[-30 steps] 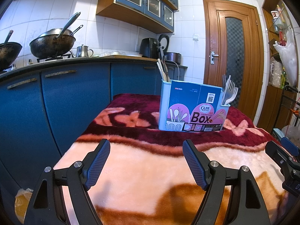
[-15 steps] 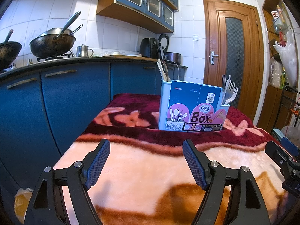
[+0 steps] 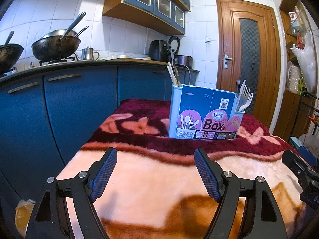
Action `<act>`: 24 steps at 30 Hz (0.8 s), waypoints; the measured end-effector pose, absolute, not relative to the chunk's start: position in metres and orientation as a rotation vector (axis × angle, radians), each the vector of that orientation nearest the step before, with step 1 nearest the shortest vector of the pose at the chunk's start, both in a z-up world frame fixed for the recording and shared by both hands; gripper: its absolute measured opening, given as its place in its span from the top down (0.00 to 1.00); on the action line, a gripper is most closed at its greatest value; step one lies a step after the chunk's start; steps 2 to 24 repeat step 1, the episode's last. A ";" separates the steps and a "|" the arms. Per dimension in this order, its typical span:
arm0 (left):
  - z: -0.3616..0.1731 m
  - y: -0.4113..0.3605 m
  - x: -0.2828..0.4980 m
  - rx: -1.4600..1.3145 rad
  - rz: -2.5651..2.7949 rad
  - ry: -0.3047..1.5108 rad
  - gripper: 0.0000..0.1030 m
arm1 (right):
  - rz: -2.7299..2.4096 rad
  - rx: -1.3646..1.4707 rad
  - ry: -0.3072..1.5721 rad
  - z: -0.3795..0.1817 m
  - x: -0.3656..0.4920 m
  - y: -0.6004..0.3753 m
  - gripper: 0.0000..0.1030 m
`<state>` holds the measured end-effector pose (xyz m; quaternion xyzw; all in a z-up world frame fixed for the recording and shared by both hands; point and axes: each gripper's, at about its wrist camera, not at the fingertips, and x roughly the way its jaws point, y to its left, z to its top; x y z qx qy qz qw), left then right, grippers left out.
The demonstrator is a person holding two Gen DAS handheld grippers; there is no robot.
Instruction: Organize utensils
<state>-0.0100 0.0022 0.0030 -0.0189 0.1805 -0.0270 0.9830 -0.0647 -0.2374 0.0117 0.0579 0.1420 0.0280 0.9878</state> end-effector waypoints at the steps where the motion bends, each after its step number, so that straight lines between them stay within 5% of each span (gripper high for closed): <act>1: 0.003 0.002 -0.010 -0.038 -0.055 0.363 0.22 | 0.056 0.116 0.285 0.012 -0.065 -0.237 0.01; 24: 0.003 0.002 -0.010 -0.038 -0.055 0.363 0.22 | 0.056 0.116 0.285 0.012 -0.065 -0.237 0.01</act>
